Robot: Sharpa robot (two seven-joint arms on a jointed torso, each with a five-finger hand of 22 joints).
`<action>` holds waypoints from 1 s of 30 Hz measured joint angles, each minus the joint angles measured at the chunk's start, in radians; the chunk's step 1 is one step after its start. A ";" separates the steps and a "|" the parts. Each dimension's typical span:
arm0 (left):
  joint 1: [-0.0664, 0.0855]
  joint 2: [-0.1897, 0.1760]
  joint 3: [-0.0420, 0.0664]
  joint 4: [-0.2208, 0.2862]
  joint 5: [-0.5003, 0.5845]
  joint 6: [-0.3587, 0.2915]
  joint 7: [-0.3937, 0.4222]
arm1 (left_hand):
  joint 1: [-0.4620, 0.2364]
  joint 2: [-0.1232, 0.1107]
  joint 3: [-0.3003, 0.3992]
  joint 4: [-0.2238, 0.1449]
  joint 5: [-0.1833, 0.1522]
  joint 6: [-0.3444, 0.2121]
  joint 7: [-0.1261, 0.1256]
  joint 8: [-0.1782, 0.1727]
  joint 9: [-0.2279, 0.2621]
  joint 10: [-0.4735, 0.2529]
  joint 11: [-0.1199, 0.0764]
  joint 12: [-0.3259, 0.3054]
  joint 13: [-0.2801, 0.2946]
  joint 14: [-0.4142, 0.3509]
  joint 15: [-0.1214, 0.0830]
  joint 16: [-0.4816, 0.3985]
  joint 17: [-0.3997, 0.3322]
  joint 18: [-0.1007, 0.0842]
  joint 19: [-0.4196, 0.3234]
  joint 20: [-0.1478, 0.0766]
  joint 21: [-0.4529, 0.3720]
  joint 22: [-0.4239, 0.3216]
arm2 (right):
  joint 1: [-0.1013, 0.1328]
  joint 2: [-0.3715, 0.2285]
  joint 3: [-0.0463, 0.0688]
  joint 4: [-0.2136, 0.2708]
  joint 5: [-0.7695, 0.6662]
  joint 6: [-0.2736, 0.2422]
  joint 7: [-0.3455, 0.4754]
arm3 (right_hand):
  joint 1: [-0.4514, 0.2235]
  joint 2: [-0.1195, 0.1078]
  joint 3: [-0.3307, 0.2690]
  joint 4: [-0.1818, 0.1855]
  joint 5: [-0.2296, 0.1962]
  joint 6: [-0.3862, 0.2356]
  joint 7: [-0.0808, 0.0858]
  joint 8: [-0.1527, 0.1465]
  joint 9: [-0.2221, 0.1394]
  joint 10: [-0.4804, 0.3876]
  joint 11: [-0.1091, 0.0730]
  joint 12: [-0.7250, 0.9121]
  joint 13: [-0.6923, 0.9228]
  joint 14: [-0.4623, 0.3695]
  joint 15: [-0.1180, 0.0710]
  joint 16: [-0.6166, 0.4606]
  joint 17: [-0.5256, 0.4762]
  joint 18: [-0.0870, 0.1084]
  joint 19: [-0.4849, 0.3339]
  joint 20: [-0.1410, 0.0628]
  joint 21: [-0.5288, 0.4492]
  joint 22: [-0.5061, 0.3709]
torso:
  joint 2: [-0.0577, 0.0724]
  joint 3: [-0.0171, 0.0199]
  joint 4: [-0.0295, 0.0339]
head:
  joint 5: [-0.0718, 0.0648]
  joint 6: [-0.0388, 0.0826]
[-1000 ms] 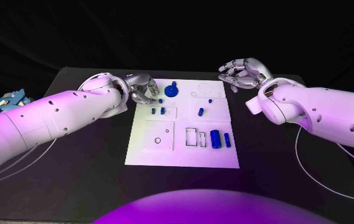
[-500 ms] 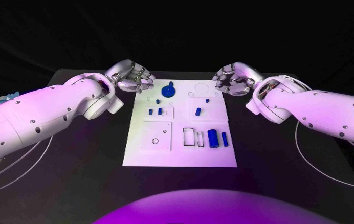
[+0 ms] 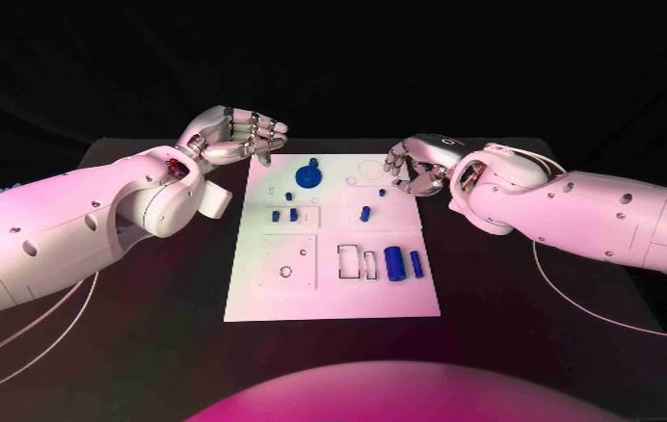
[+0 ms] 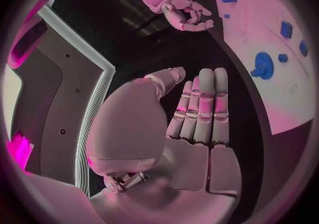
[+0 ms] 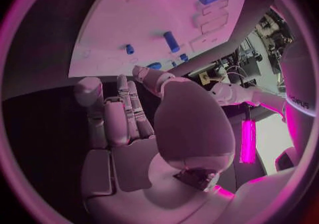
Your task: Assemble the parts on the task board
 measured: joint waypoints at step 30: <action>-0.004 -0.017 0.000 0.058 0.213 0.020 0.118 | -0.001 0.001 -0.014 -0.008 0.000 0.003 -0.002 0.005 0.001 0.010 -0.007 0.033 0.013 0.004 -0.004 -0.008 -0.001 0.000 0.000 0.000 0.000 -0.001 | -0.040 0.086 0.000 -0.063 -0.105 0.066 -0.076 | -0.012 -0.012 0.000 -0.006 0.003 -0.001 0.008 -0.009 -0.007 0.010 0.003 -0.012 -0.018 0.000 0.000 0.009 0.021 -0.012 0.025 0.007 0.036 0.032 | 0.001 0.0002 0.0020 | 0.001 0.004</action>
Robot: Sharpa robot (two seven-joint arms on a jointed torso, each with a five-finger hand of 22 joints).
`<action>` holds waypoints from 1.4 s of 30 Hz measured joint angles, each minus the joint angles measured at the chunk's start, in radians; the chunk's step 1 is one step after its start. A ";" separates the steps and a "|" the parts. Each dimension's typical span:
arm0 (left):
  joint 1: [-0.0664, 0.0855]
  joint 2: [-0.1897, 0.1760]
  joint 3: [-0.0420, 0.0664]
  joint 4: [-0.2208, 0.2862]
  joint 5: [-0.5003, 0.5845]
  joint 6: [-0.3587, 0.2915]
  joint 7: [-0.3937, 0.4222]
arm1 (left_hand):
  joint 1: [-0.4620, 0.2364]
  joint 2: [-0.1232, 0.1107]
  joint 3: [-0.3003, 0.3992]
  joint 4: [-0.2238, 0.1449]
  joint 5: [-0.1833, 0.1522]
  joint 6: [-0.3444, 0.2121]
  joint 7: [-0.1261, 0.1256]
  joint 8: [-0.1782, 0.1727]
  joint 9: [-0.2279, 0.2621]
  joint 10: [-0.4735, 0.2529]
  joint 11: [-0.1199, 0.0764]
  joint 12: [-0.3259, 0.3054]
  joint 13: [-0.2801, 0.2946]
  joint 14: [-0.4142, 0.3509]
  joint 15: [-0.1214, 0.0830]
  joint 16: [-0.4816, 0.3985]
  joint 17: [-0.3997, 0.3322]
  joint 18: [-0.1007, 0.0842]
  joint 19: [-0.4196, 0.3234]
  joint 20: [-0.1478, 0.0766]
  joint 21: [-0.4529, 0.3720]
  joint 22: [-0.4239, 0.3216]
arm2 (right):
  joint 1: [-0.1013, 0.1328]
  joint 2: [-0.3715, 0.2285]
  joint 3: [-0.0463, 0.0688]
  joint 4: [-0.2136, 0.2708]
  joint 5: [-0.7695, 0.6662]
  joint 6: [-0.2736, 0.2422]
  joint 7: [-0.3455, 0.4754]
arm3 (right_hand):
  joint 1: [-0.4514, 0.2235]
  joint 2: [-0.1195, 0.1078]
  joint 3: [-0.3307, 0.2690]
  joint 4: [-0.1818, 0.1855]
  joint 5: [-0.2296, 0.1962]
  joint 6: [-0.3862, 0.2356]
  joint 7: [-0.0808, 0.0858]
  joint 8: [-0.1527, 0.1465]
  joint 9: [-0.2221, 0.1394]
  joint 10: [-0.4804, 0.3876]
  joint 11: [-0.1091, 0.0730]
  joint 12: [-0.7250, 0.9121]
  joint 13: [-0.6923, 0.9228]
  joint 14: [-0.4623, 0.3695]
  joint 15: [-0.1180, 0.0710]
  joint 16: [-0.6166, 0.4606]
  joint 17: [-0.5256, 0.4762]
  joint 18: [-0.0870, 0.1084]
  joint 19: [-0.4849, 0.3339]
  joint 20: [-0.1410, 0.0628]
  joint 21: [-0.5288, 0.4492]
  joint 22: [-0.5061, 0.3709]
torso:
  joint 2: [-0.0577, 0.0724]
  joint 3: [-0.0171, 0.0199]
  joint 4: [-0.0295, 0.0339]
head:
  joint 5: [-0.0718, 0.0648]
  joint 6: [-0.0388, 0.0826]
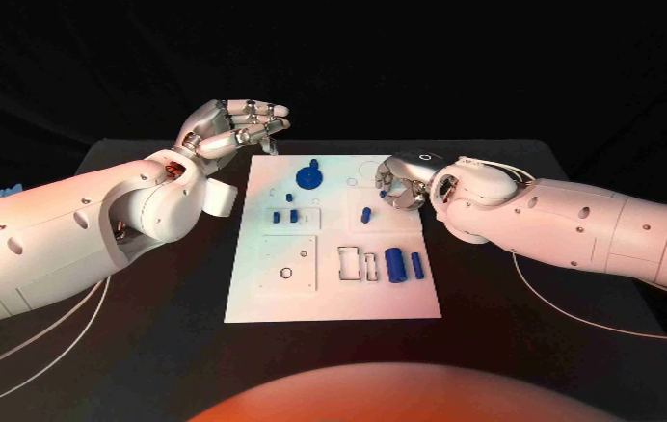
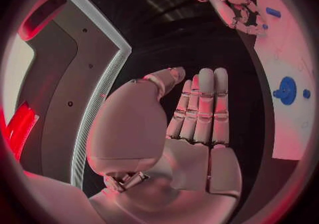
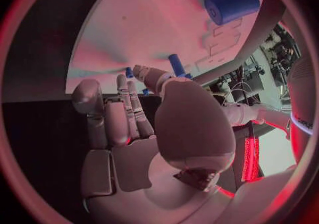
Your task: Assemble the parts on the task board
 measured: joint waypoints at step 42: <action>0.000 -0.007 0.000 0.002 0.007 0.018 -0.011 | 0.000 0.000 -0.008 -0.012 0.000 -0.024 0.009 0.000 -0.004 -0.049 0.012 0.004 0.002 -0.010 0.002 -0.012 -0.003 0.000 0.000 0.000 -0.009 -0.002 | -0.012 0.048 0.013 -0.031 -0.066 0.038 -0.076 | 0.004 0.054 0.026 -0.020 -0.050 0.072 -0.033 0.021 0.007 0.082 -0.028 0.010 -0.004 0.020 -0.020 0.011 0.018 -0.004 0.029 -0.022 0.042 0.036 | -0.001 0.0009 -0.0023 | 0.000 -0.012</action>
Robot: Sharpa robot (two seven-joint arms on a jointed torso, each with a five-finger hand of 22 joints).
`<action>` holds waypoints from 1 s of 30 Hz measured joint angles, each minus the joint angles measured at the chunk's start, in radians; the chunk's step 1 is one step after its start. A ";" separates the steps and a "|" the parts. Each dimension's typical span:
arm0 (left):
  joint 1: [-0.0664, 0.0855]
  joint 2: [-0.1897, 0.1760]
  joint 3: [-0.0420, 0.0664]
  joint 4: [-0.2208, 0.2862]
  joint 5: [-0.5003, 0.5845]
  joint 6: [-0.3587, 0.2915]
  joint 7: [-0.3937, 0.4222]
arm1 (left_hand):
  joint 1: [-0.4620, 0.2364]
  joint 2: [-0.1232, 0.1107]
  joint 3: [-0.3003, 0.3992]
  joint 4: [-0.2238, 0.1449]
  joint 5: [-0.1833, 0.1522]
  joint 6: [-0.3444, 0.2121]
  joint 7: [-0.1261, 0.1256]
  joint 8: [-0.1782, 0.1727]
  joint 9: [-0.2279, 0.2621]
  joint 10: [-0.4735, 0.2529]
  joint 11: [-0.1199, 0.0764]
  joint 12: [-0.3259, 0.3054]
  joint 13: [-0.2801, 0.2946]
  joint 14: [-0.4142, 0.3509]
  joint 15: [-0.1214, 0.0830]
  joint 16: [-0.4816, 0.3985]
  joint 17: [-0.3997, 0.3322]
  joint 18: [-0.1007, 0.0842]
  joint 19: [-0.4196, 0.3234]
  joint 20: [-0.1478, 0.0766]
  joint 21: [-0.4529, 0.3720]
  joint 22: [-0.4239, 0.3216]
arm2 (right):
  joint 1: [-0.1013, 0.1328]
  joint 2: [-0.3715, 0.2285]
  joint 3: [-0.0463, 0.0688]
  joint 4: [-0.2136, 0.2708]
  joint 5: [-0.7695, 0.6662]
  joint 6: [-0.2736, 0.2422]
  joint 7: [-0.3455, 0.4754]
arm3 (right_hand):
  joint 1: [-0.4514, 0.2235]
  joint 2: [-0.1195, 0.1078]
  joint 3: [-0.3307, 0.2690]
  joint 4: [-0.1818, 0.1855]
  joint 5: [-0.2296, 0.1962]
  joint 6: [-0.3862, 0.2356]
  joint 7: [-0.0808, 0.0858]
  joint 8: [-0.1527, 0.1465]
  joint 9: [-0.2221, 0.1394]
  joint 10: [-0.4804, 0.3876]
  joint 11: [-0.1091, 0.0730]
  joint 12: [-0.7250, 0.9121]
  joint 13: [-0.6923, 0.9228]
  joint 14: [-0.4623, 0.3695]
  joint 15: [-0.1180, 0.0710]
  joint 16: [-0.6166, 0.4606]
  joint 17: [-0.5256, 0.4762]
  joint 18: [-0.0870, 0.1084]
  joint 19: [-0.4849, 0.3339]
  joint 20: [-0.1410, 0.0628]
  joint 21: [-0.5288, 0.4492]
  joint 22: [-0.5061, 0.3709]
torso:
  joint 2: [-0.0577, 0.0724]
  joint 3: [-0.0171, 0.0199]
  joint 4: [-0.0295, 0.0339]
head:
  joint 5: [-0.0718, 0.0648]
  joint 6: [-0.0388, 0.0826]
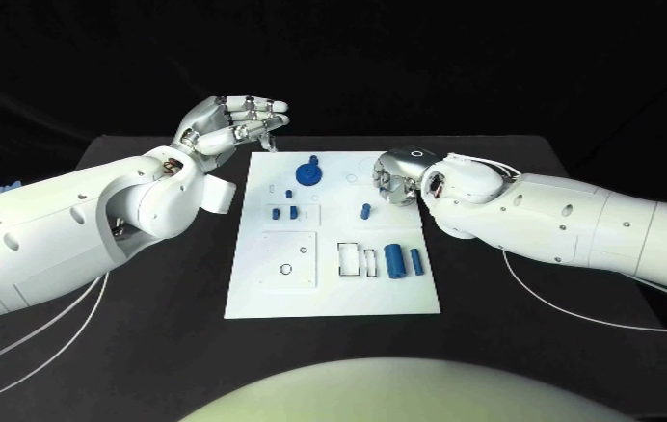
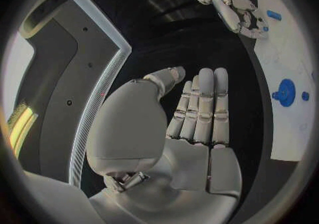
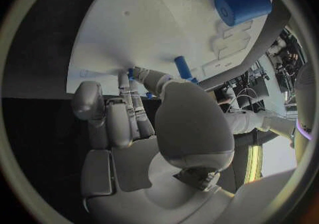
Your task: Assemble the parts on the task board
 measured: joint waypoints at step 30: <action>0.000 -0.003 0.000 0.000 -0.002 0.042 -0.037 | 0.000 0.000 0.003 -0.005 0.000 -0.003 0.003 0.000 0.000 -0.019 0.009 0.000 0.000 -0.012 0.006 -0.005 -0.002 0.000 -0.011 0.004 -0.002 0.000 | -0.011 0.000 -0.008 0.016 -0.062 -0.052 -0.043 | 0.004 0.034 0.069 -0.050 -0.002 0.070 -0.020 0.023 0.011 0.039 0.010 -0.002 -0.001 0.008 -0.023 0.003 0.023 -0.010 0.057 -0.028 0.083 0.046 | 0.000 0.0008 0.0007 | -0.002 -0.004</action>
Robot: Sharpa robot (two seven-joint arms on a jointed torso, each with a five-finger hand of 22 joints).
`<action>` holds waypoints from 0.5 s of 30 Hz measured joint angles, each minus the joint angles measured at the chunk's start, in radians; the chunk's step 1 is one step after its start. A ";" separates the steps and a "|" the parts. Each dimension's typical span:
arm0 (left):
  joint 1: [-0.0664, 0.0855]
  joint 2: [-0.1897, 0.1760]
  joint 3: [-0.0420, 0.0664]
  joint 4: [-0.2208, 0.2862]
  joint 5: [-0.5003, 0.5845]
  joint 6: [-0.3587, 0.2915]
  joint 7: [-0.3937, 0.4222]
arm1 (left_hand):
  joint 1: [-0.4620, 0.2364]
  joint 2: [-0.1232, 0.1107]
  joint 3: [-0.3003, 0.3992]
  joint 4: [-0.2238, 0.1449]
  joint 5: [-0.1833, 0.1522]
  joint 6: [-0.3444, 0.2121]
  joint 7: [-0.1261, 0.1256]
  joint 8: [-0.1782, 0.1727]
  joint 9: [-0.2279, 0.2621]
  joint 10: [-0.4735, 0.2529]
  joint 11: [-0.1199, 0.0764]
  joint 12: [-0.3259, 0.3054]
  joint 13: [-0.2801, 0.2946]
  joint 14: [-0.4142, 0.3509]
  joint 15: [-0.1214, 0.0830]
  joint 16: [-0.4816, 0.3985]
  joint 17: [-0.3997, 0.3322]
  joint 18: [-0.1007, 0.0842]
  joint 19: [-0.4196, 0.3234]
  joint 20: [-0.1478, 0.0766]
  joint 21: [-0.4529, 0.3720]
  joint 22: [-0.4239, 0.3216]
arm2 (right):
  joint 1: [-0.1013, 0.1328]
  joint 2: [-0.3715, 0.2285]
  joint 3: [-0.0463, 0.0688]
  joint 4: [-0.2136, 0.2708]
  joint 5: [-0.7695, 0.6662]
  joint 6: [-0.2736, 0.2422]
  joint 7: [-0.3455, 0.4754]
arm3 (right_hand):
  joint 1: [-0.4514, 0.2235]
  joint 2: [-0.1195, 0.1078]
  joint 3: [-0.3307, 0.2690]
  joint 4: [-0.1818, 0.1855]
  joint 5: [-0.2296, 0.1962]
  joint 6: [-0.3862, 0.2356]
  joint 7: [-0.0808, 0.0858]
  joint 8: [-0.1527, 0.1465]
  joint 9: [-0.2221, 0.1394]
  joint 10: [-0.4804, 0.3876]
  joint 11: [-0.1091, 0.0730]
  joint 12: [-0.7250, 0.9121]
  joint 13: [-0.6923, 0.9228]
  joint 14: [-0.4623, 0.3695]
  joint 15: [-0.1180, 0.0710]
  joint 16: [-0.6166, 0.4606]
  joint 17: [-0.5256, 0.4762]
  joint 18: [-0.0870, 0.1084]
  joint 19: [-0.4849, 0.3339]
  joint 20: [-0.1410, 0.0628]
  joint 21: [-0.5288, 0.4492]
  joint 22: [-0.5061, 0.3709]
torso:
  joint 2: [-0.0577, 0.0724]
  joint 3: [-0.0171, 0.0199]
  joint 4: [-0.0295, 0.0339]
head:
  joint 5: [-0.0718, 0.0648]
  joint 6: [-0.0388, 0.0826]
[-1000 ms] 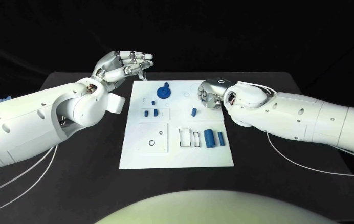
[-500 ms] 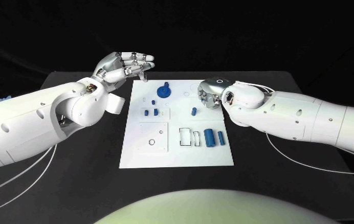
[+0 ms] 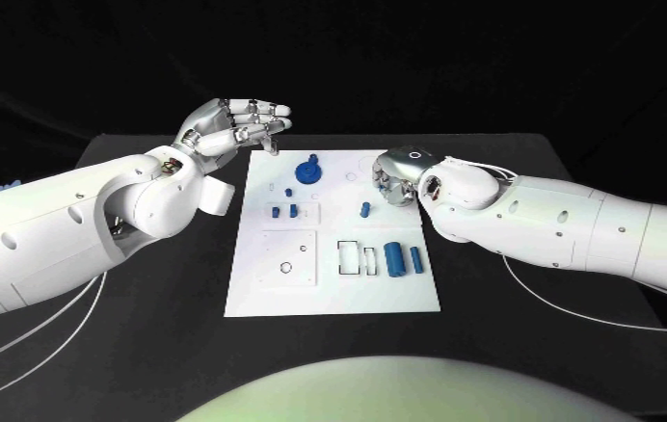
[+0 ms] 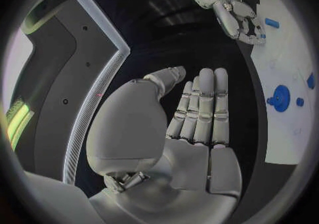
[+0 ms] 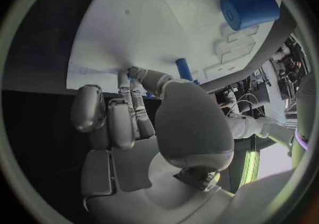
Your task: Assemble the parts on the task board
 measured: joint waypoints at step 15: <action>0.000 0.000 0.000 -0.003 -0.001 0.002 -0.006 | 0.000 0.000 -0.003 -0.003 0.000 -0.004 0.004 0.000 -0.001 -0.007 0.000 0.000 0.000 0.000 0.000 0.000 -0.001 0.000 0.000 0.000 0.000 0.000 | -0.007 -0.027 0.000 0.023 0.013 -0.079 0.014 | -0.008 0.008 0.000 0.000 -0.056 0.007 -0.007 -0.002 0.007 0.009 0.005 -0.018 -0.002 0.000 0.000 0.000 0.000 -0.014 0.007 0.000 0.011 0.000 | -0.001 -0.0002 -0.0004 | 0.001 0.000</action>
